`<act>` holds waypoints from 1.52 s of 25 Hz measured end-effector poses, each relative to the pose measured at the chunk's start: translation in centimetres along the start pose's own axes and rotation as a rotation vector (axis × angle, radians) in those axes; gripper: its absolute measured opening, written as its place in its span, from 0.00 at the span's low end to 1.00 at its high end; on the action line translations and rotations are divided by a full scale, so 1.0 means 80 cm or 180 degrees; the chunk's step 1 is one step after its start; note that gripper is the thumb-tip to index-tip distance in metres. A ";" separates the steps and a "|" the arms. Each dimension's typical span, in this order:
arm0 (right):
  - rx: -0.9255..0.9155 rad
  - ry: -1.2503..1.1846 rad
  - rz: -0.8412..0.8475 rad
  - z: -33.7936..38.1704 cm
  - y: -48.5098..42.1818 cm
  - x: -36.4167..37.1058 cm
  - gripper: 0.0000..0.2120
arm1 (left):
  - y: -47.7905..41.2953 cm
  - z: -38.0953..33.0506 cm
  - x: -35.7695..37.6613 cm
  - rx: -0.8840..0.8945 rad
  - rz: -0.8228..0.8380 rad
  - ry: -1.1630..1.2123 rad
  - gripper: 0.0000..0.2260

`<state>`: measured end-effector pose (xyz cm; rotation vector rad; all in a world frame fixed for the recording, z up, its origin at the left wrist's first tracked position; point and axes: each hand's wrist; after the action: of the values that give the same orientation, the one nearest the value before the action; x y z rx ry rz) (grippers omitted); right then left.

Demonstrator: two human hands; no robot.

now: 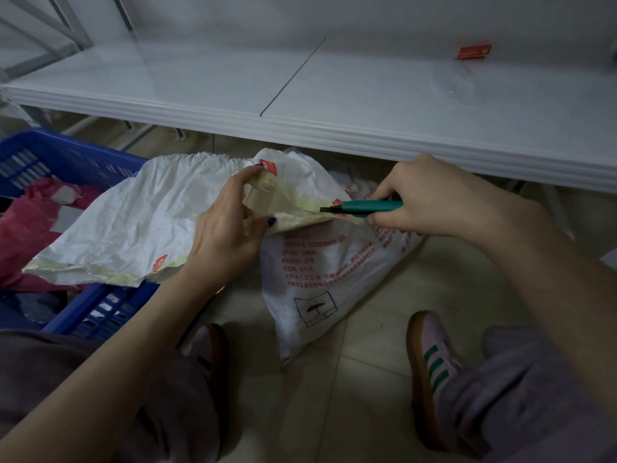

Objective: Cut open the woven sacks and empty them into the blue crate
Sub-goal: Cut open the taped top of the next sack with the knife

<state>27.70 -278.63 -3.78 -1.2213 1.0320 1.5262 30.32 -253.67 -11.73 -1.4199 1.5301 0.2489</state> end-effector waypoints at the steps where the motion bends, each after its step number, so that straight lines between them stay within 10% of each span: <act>1: -0.0001 -0.0060 0.0020 -0.002 0.002 0.000 0.14 | 0.000 0.001 0.001 0.0015 0.0016 0.0007 0.28; 20: 0.1825 -0.4895 -0.0617 0.018 -0.046 0.042 0.10 | -0.001 -0.027 0.006 -0.0102 0.0319 0.0066 0.25; 30: 0.0991 -0.1710 0.0274 -0.002 -0.012 0.011 0.10 | -0.014 -0.013 0.016 0.0105 0.0286 0.0169 0.24; 38: -0.0062 -0.0199 -0.0279 0.000 0.008 -0.007 0.14 | -0.010 -0.009 0.024 0.0220 0.0436 -0.0036 0.29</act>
<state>27.13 -278.85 -3.17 -1.2090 0.9133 1.5003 31.01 -255.63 -12.43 -1.2597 1.6137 0.2838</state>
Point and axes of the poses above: each hand's wrist, its own y-axis away from the middle knuckle, its own x-axis out of the palm, z = x × y
